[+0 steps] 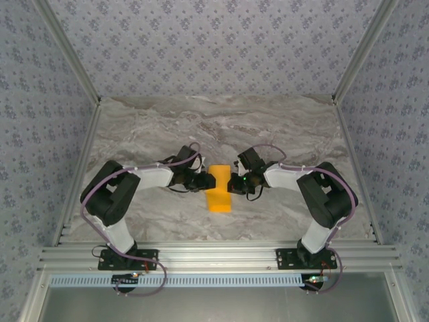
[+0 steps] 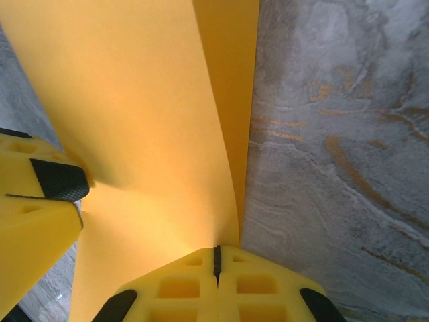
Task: Fold a paper plane with a square sheet of paper (fold left side to right side)
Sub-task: First fold the square sheet of paper in half at the center of the table, then hold the square sheet of paper at the center of the table.
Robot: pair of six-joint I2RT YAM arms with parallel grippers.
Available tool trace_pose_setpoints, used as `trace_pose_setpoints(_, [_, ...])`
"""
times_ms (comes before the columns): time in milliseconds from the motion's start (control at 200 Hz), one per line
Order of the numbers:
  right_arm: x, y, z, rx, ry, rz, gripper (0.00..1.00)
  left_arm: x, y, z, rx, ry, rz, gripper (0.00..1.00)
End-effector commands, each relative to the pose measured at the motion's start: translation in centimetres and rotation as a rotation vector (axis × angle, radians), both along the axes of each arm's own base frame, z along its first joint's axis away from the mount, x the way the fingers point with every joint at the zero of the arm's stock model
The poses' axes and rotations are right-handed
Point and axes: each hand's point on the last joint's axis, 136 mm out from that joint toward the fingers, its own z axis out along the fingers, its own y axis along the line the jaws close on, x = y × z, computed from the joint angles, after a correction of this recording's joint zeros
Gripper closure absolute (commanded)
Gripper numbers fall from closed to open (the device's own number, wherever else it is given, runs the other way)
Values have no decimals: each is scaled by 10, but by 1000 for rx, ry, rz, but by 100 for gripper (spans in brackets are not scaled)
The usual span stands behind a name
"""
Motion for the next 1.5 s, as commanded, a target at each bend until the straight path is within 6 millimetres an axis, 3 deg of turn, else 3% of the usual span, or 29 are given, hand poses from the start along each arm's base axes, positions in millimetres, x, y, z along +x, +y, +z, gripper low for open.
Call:
trace_pose_setpoints(0, [-29, -35, -40, -192, 108, -7, 100, 5, -2, 27, -69, -47, 3, 65])
trace_pose_setpoints(125, [-28, -34, -38, -189, 102, -8, 100, 8, -1, 39, -93, -69, 14, 67])
trace_pose_setpoints(290, [-27, -32, -37, -184, 97, -2, 100, 14, -20, 47, -174, -61, -6, 69])
trace_pose_setpoints(515, [-27, -28, -36, -175, 94, 5, 100, 22, -34, 20, -131, -26, -2, 69])
trace_pose_setpoints(674, [-28, -26, -35, -168, 93, 10, 100, 28, -29, 2, -77, -15, 32, 70])
trace_pose_setpoints(904, [-28, -30, -33, -192, 75, 45, 100, 20, -13, -20, 4, 13, 56, 70])
trace_pose_setpoints(999, [-20, -16, -16, -96, 22, 64, 100, 14, -11, -26, 14, 25, 53, 70])
trace_pose_setpoints(1114, [0, 1, 25, 48, -71, 79, 100, 8, -8, -33, 33, 37, 49, 70])
trace_pose_setpoints(1244, [24, -1, 61, 125, -159, 55, 100, 3, -8, -39, 46, 45, 44, 70])
trace_pose_setpoints(1369, [46, -3, 72, 158, -194, 23, 100, 0, -12, -42, 54, 44, 35, 70])
trace_pose_setpoints(1494, [60, 6, 64, 156, -173, 29, 100, 0, -14, -43, 59, 44, 30, 70])
